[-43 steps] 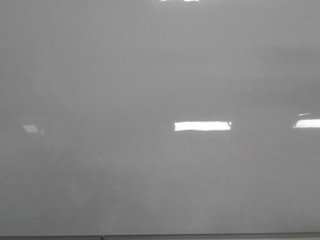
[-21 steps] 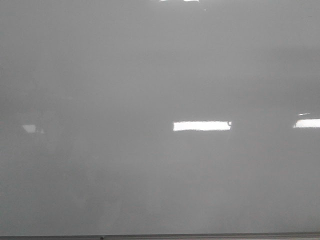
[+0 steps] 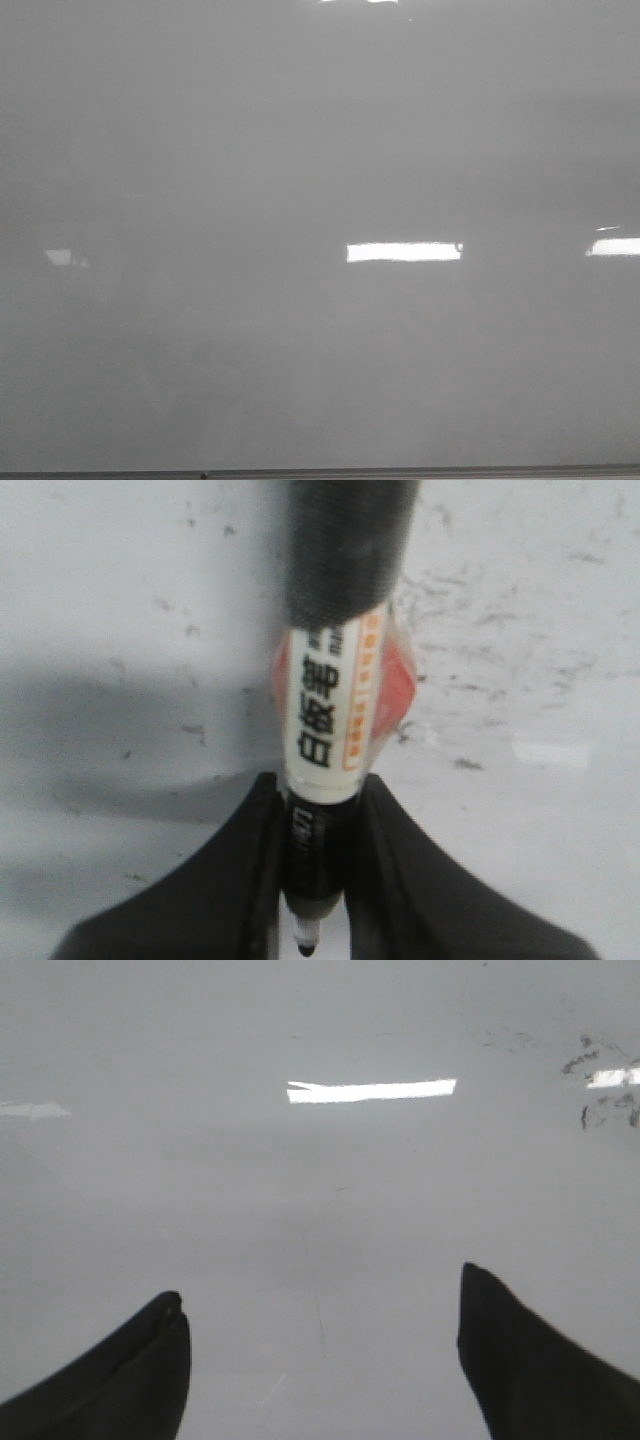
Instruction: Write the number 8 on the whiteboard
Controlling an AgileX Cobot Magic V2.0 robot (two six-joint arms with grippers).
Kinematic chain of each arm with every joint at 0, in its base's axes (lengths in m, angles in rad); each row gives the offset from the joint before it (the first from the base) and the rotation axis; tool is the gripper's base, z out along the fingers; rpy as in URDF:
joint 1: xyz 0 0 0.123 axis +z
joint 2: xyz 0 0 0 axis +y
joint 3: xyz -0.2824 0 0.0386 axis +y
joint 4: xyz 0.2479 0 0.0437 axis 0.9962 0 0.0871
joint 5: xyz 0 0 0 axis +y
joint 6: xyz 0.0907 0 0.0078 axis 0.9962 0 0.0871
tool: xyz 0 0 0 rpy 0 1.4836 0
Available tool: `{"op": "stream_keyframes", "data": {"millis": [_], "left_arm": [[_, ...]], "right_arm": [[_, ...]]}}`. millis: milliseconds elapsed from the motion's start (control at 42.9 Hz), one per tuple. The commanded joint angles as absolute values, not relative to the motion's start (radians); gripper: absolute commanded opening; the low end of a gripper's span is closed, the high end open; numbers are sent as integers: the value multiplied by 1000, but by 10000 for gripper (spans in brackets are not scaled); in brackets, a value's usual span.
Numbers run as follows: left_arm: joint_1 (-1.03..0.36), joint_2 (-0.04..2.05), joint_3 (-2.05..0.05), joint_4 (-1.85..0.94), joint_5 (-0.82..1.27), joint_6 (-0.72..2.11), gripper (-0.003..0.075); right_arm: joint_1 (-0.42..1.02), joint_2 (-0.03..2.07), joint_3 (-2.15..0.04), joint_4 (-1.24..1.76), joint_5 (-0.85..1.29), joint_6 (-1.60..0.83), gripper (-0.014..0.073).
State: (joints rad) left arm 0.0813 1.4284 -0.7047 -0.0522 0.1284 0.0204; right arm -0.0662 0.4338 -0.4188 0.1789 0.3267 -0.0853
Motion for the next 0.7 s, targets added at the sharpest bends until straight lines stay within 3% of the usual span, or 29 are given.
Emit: {"op": "stream_keyframes", "data": {"millis": [0,163,350,489,676], "left_arm": [[81,1357,-767,-49,224,15,-21],[15,1333,-901,-69,616,144,-21],[-204,1364,-1054,-151,1022,376,-21],[-379,1379,-1121,-152,1179,490,-21],[-579,1379,-1185,-152,1210,681,-21]], "right_arm": [[-72,446,-456,184,255,-82,576],[-72,482,-494,184,331,-83,576],[-39,585,-583,184,440,-106,576],[51,683,-661,214,564,-201,576],[216,819,-758,308,735,-442,576]]}}
